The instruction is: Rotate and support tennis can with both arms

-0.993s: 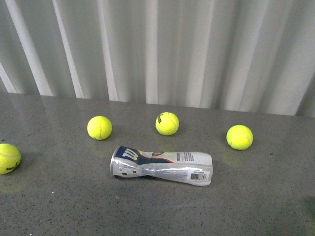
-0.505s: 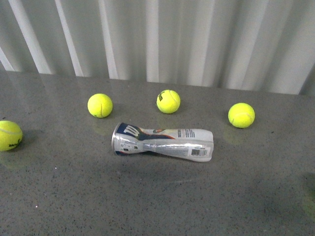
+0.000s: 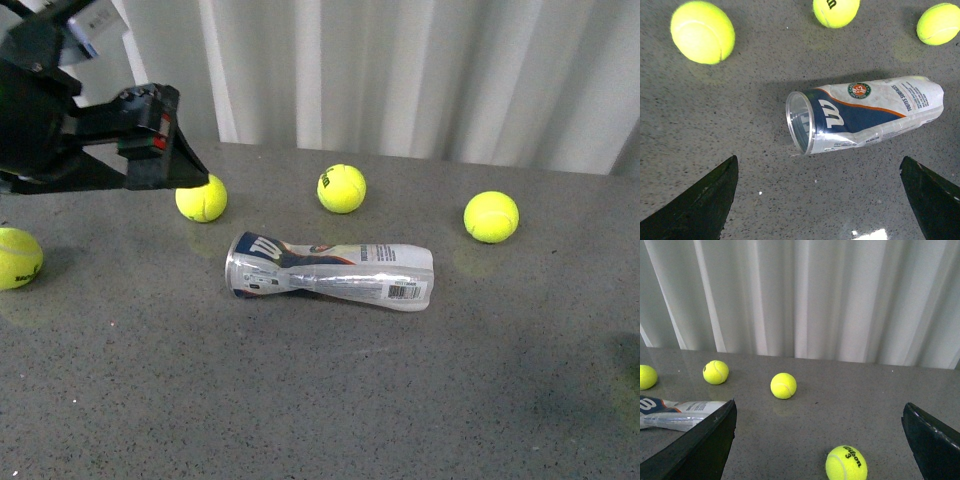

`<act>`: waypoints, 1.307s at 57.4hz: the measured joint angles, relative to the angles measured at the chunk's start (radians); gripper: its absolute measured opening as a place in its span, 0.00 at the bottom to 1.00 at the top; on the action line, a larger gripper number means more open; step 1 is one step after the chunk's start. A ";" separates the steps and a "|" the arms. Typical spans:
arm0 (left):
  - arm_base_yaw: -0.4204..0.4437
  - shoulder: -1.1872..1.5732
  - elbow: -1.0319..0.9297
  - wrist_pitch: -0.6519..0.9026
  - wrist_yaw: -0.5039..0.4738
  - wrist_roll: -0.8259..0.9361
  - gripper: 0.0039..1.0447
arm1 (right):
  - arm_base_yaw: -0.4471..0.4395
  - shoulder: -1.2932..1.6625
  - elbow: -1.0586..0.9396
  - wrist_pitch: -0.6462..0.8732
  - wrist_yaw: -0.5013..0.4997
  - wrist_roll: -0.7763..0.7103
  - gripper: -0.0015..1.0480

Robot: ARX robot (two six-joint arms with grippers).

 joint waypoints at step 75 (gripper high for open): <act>-0.146 0.439 0.083 0.392 0.096 -0.344 0.69 | 0.000 0.000 0.000 0.000 0.000 0.000 0.93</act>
